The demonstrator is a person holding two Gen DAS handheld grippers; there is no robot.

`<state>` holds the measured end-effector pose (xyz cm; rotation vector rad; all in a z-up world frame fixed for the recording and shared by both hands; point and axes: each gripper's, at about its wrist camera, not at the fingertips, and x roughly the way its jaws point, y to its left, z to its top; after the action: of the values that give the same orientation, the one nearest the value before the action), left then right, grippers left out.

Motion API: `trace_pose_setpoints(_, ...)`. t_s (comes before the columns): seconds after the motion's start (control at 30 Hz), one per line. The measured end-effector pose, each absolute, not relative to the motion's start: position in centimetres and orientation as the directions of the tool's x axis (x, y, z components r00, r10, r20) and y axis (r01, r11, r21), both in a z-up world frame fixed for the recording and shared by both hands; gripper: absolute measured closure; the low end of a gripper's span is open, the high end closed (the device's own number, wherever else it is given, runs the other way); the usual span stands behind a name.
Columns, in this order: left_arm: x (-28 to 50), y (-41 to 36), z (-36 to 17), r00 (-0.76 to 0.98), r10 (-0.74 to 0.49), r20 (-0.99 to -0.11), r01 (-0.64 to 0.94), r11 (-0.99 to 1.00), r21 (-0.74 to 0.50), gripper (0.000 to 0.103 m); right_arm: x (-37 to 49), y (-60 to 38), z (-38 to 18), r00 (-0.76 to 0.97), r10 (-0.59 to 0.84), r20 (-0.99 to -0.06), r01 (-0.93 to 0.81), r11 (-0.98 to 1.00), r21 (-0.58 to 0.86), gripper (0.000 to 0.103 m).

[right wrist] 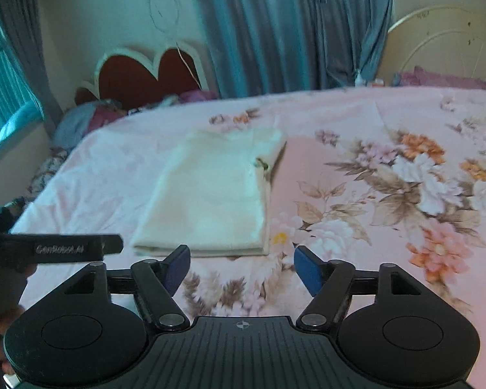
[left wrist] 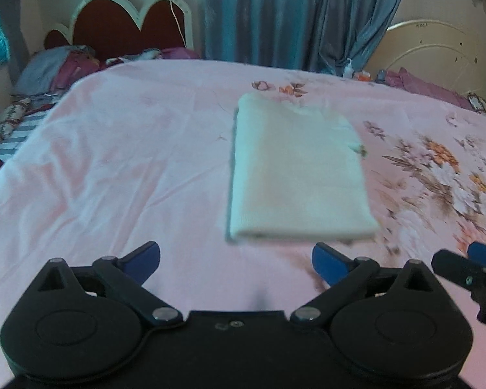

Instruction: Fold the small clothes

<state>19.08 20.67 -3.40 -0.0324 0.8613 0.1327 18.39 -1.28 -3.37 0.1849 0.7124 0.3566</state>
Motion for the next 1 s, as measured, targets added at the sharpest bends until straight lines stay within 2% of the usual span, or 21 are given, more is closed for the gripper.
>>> trace_pose_setpoints(0.1, 15.3, 19.5, -1.5, 0.659, 0.115, -0.743, -0.143, 0.989, 0.027, 0.001, 14.7, -2.0, -1.3, 0.741, 0.359, -0.567, -0.257, 0.932, 0.254, 0.006)
trace_pose_setpoints(0.2, 12.5, 18.5, -0.3, 0.67, 0.116, -0.733, -0.142, 0.99, 0.027, 0.001, 11.5, -2.3, 0.1, 0.765, 0.355, -0.538, -0.283, 0.935, 0.214, 0.001)
trace_pose_setpoints(0.57, 4.4, 17.3, 3.2, 0.737, 0.136, -0.662, -0.181, 0.984, 0.002, 0.001, 5.5, -3.9, 2.2, 0.815, 0.32, -0.483, -0.256, 0.947, 0.194, 0.001)
trace_pose_setpoints(1.0, 2.2, 17.3, 4.4, 0.766, 0.153, -0.624, -0.211, 0.977, -0.019, 0.001, 3.9, -4.8, 3.4, 0.829, 0.333, -0.45, -0.277, 0.943, 0.187, 0.001)
